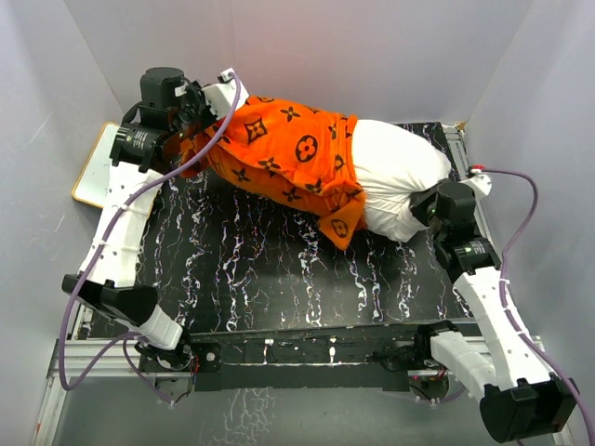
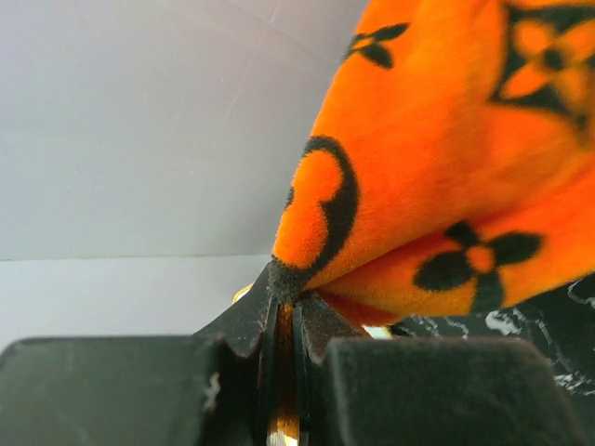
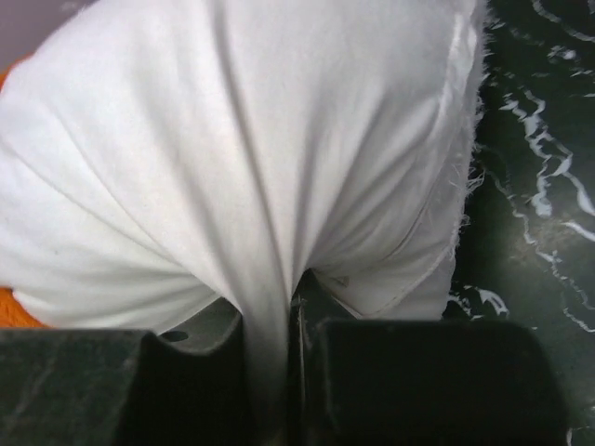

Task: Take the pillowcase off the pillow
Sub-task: Remove the pillow from the pillowcase.

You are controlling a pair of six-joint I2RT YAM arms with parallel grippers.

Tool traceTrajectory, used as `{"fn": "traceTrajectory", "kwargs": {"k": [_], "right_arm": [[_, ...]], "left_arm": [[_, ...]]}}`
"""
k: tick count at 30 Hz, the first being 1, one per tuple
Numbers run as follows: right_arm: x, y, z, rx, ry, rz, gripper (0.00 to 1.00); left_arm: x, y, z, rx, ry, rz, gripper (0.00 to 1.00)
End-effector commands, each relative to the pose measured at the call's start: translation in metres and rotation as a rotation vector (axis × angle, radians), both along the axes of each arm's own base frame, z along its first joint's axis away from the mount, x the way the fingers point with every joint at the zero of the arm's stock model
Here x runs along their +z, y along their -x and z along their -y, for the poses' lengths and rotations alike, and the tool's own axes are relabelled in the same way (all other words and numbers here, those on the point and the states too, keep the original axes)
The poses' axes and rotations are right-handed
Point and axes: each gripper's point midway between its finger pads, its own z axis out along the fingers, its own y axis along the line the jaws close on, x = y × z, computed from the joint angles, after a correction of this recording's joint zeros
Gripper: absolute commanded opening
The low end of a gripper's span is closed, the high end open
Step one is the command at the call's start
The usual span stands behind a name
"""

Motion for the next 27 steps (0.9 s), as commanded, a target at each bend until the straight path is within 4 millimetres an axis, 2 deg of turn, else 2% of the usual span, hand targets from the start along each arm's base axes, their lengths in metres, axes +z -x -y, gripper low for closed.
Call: {"fn": "traceTrajectory", "kwargs": {"k": [1,5,11,17,21,23,24,27], "right_arm": [[0.079,-0.015,0.076,-0.288,0.032,0.239,0.08],[0.064,-0.023,0.101,-0.377,-0.010,0.198,0.08],[0.029,-0.027,0.130,-0.502,-0.120,0.147,0.08],[0.016,-0.021,0.156,-0.628,-0.164,0.140,0.08],[0.018,-0.019,0.166,-0.687,-0.196,0.137,0.08],[0.029,-0.020,0.169,-0.697,-0.222,0.166,0.08],[0.037,-0.022,0.169,-0.693,-0.222,0.177,0.08],[0.046,-0.022,0.176,-0.720,-0.210,0.185,0.08]], "left_arm": [[0.057,0.023,-0.039,0.076,-0.103,0.206,0.00],[0.053,0.018,-0.083,0.165,-0.168,0.225,0.00],[0.049,0.019,-0.167,0.292,-0.164,0.220,0.00],[0.050,0.028,-0.242,0.392,-0.171,0.247,0.00],[0.064,0.033,-0.287,0.463,-0.130,0.272,0.00],[0.068,0.033,-0.309,0.498,-0.110,0.276,0.00],[0.074,0.034,-0.313,0.505,-0.108,0.291,0.00],[0.083,0.034,-0.337,0.561,-0.105,0.322,0.00]]}}
